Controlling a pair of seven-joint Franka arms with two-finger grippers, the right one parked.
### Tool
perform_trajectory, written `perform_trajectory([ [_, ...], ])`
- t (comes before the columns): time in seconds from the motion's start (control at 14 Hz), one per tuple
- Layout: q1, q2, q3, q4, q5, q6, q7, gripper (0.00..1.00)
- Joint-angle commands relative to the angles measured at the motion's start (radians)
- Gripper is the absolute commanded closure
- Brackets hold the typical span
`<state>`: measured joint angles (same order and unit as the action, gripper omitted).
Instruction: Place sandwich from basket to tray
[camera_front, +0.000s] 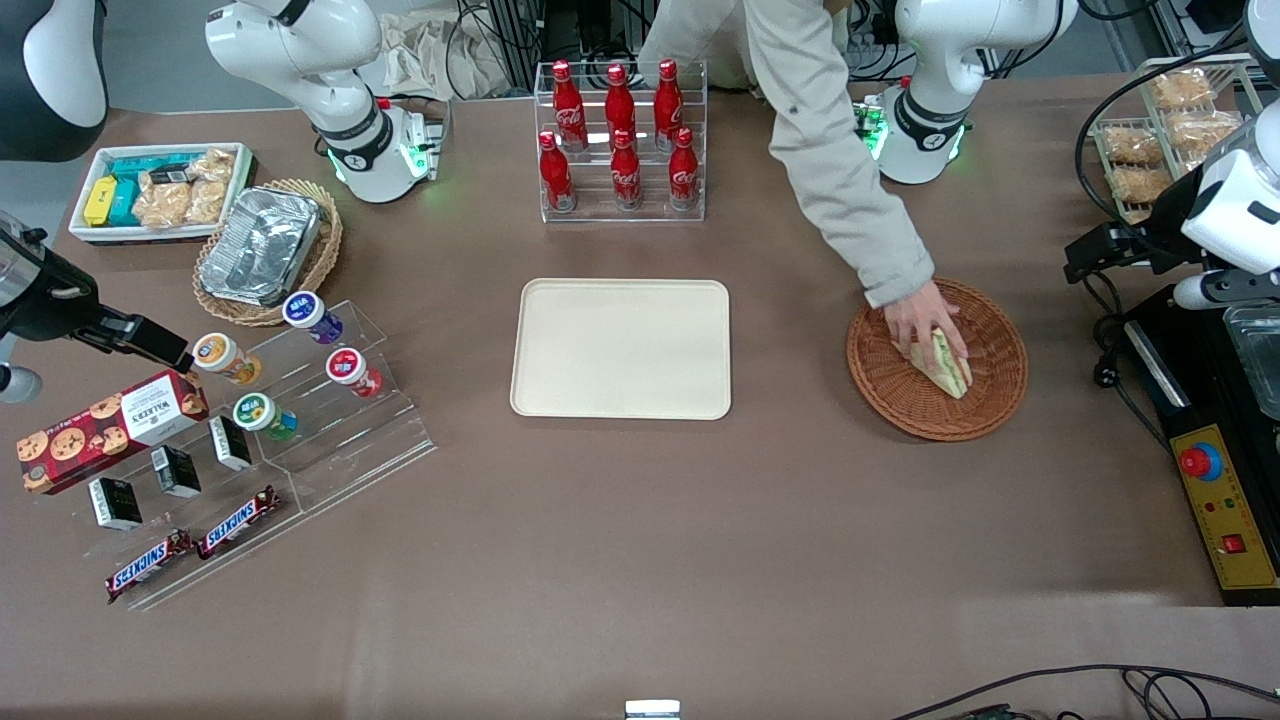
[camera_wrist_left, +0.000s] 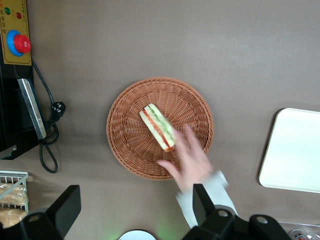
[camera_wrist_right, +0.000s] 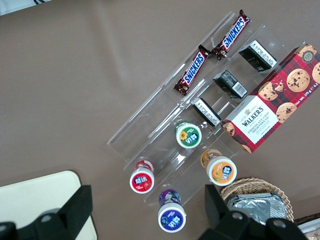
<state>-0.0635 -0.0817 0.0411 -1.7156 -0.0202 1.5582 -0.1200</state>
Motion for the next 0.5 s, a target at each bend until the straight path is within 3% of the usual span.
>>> perform_trajectory([
  [0.0,-0.012,0.002,0.008,0.007,-0.004,0.008,0.005,0.01],
  [0.21,-0.013,0.000,0.008,0.004,0.041,0.008,-0.006,0.01],
  [0.29,-0.004,-0.010,0.008,-0.005,0.033,0.008,-0.003,0.01],
  [0.43,0.042,-0.030,0.016,-0.021,-0.055,0.003,0.006,0.01],
])
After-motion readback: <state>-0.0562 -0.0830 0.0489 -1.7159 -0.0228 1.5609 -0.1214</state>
